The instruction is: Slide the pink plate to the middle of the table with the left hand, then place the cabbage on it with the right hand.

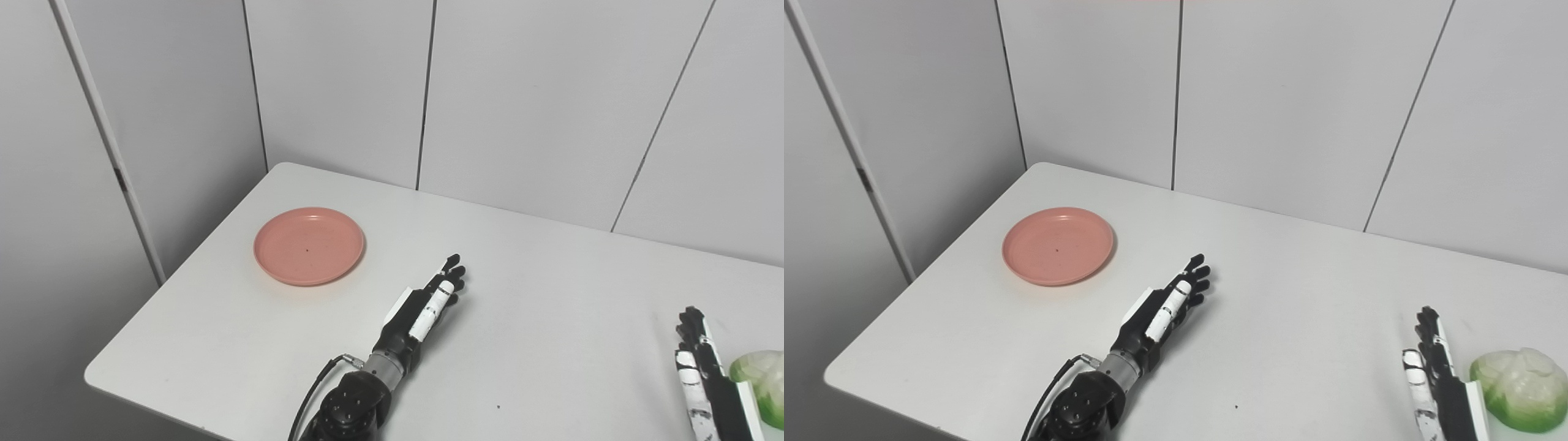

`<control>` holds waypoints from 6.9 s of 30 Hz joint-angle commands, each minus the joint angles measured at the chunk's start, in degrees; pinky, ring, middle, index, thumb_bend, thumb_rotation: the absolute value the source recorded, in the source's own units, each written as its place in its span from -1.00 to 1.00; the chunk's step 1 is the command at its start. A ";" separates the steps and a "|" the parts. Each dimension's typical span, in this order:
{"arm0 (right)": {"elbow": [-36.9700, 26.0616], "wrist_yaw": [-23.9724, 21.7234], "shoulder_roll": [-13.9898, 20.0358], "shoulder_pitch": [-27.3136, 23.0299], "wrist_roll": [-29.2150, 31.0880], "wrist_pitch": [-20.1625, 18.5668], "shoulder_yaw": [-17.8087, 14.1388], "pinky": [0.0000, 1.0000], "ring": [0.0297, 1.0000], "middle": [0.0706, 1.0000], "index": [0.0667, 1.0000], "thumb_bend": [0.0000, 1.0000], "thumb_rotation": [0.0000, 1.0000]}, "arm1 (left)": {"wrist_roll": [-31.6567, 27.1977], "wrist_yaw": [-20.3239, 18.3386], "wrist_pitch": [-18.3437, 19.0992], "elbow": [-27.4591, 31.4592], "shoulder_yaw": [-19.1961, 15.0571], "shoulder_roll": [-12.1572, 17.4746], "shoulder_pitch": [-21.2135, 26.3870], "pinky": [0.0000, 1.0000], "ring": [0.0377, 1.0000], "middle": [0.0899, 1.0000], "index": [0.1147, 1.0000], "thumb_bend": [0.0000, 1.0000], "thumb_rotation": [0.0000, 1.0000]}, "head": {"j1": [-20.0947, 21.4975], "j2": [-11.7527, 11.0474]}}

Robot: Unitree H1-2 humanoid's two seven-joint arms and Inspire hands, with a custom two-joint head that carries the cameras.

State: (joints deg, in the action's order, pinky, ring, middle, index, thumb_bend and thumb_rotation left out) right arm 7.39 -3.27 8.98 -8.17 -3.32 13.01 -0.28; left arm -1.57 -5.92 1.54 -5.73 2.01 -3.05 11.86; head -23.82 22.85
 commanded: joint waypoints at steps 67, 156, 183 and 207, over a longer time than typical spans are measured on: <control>-2.43 -2.27 -0.52 3.68 4.27 -5.18 -1.53 1.00 1.00 1.00 1.00 -0.64 1.00 | -7.13 11.07 4.11 7.14 -26.11 22.86 12.45 1.00 1.00 1.00 1.00 -0.18 1.00 | -6.16 3.28; -6.36 -2.62 -0.41 4.62 3.63 -7.22 -1.15 1.00 1.00 0.98 1.00 -0.65 1.00 | -18.44 2.93 -2.37 -31.86 -22.42 20.43 15.88 0.87 0.86 0.85 0.82 -0.23 0.97 | -4.28 6.92; -1.27 -1.02 -1.41 3.96 -0.43 -1.15 -0.32 0.89 0.86 0.87 0.89 -0.31 1.00 | -17.69 -0.70 4.33 -22.56 -14.27 12.85 13.76 0.85 0.86 0.85 0.83 -0.17 1.00 | 5.41 10.05; -6.44 1.39 -5.64 5.00 -5.45 -6.55 2.10 0.91 0.88 0.90 0.91 -0.35 1.00 | -16.42 -5.76 9.82 -15.25 -6.26 7.06 11.22 0.85 0.85 0.85 0.83 -0.17 1.00 | 20.49 14.54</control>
State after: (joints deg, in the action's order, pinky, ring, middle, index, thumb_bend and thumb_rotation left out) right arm 0.11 -3.01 5.19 -4.40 -8.73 7.22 0.76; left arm -18.57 -10.54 9.47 -21.59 -5.18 4.15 23.85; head -4.48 37.09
